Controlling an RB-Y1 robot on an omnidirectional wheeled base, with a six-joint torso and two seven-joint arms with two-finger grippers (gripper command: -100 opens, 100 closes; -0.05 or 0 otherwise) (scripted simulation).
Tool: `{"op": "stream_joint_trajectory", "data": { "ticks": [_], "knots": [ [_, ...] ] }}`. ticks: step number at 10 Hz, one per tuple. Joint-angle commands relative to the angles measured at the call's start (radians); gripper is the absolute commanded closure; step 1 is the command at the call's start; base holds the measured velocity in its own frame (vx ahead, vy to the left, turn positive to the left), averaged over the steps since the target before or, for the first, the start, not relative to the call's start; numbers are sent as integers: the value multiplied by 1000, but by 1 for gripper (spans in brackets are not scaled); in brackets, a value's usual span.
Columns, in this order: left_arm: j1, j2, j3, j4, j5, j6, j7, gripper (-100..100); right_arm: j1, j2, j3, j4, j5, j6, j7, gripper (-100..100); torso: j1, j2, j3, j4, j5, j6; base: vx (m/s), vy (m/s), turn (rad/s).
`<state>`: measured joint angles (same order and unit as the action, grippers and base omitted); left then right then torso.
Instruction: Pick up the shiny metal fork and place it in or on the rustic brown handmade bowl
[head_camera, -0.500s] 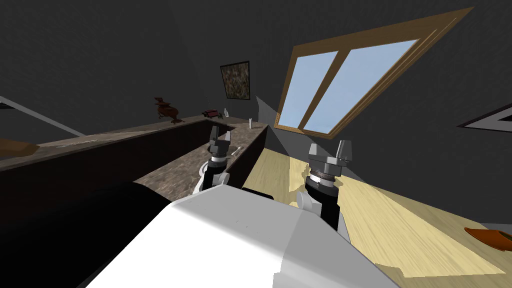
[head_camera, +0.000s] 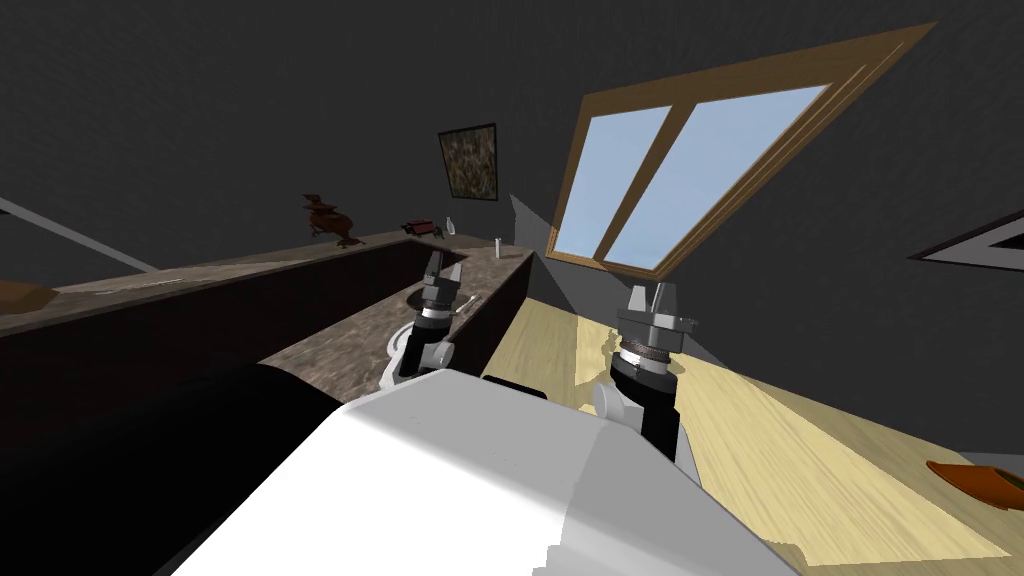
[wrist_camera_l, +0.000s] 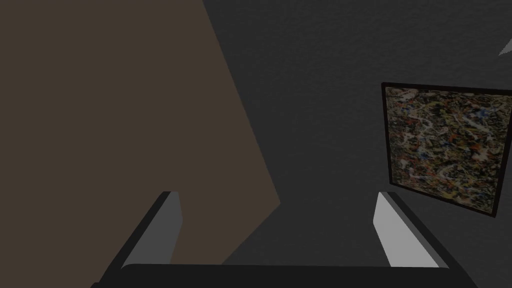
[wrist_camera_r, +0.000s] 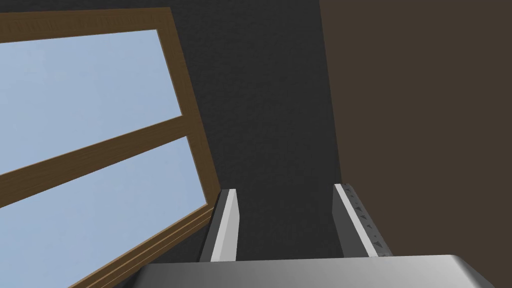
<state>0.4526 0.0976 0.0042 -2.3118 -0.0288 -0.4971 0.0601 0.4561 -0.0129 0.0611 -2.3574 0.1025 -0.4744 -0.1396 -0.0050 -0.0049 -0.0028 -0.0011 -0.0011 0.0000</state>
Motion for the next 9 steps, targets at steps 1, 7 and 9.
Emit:
{"op": "stream_joint_trajectory", "data": {
  "ticks": [1,7,9],
  "knots": [
    [0,5,7,-4,0,36,6,-100,0,0,0,0,0,0,0,0,0,0,0,0,0,0,53,-52,6],
    [-34,33,89,-1,10,220,54,-100,0,0,0,0,0,0,0,0,1,0,0,0,0,0,80,-70,9],
    [-44,38,113,0,13,278,68,-100,0,0,0,0,0,0,0,0,1,0,0,0,0,0,81,-51,14]
  ]
}}
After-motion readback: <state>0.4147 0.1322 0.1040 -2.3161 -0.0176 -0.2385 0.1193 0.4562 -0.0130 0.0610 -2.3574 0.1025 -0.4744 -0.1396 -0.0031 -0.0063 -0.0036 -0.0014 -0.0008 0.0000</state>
